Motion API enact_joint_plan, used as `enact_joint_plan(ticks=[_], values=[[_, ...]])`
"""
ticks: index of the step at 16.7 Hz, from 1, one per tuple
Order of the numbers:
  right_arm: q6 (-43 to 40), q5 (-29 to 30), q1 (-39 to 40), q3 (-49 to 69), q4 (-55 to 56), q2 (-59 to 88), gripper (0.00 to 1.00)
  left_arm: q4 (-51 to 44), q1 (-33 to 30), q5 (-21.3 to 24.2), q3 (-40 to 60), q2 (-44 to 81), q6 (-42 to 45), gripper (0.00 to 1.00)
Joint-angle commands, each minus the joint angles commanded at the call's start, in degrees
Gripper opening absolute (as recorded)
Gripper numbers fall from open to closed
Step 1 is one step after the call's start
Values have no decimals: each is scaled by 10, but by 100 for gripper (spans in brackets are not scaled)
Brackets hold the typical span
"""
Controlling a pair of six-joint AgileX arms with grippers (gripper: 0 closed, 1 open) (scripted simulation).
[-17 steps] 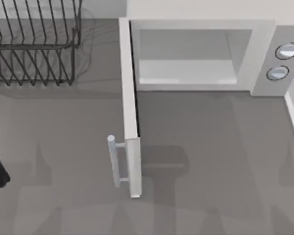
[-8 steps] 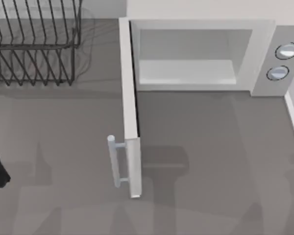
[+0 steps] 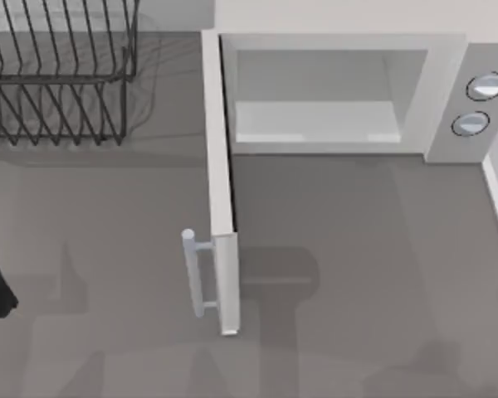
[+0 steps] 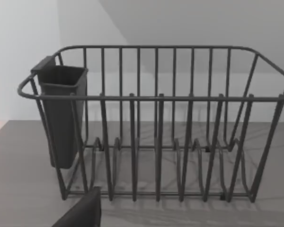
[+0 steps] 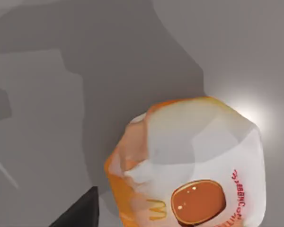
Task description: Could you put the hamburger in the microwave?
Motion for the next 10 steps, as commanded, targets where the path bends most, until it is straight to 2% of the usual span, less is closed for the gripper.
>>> enact_joint_plan(ticks=[4,10], values=[[-91,-2,-18,63,-73,95,100,0,0,0,0,0,0,100],[-102,-2,-19,72,-84,108,100,0,0,0,0,0,0,100]])
